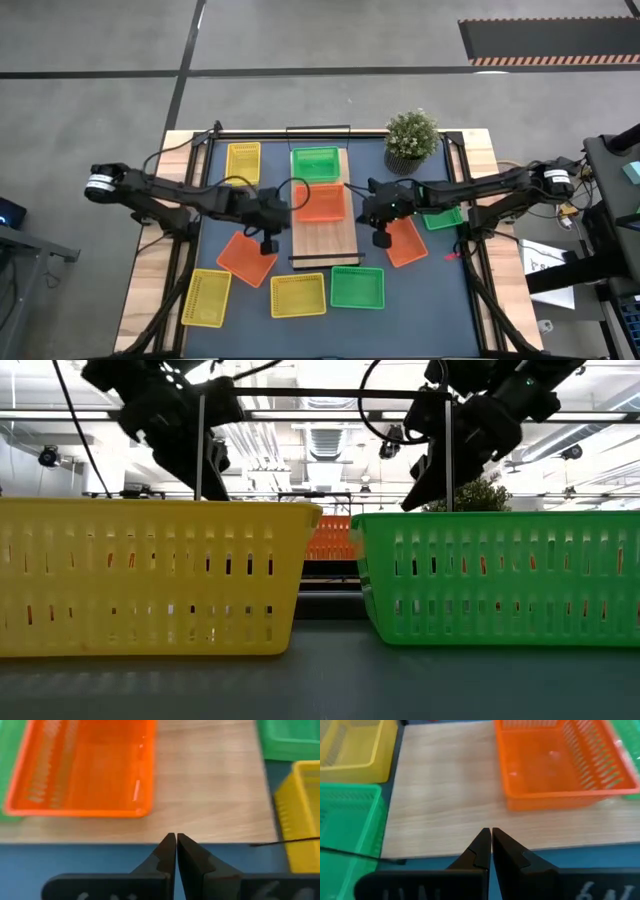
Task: Stack baskets on shelf by color
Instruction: Put the top left orange bin on the shelf
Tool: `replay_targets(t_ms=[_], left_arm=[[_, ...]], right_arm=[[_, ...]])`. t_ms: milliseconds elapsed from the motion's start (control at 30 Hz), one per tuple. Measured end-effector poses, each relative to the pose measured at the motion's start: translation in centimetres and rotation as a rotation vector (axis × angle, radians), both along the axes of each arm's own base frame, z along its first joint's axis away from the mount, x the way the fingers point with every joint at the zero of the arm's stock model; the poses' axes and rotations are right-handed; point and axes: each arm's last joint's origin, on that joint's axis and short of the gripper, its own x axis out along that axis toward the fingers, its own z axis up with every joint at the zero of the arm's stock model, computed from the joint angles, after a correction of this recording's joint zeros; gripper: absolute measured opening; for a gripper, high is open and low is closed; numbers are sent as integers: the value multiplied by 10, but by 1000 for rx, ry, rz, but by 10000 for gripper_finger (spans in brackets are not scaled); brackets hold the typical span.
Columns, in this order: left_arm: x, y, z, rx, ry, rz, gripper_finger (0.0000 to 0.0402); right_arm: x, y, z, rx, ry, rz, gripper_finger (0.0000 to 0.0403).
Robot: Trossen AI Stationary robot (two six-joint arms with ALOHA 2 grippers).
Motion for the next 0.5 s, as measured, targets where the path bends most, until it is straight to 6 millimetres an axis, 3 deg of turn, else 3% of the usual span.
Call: replay_targets(t_ms=[233,500], left_arm=[[1,-9,-15,-1,-17,-33,0],[6,-9,-22,13,-98,-24,0]], right_arm=[[6,8,-15,9,43,21,9],[22,9,-26,-12,-25,44,9]])
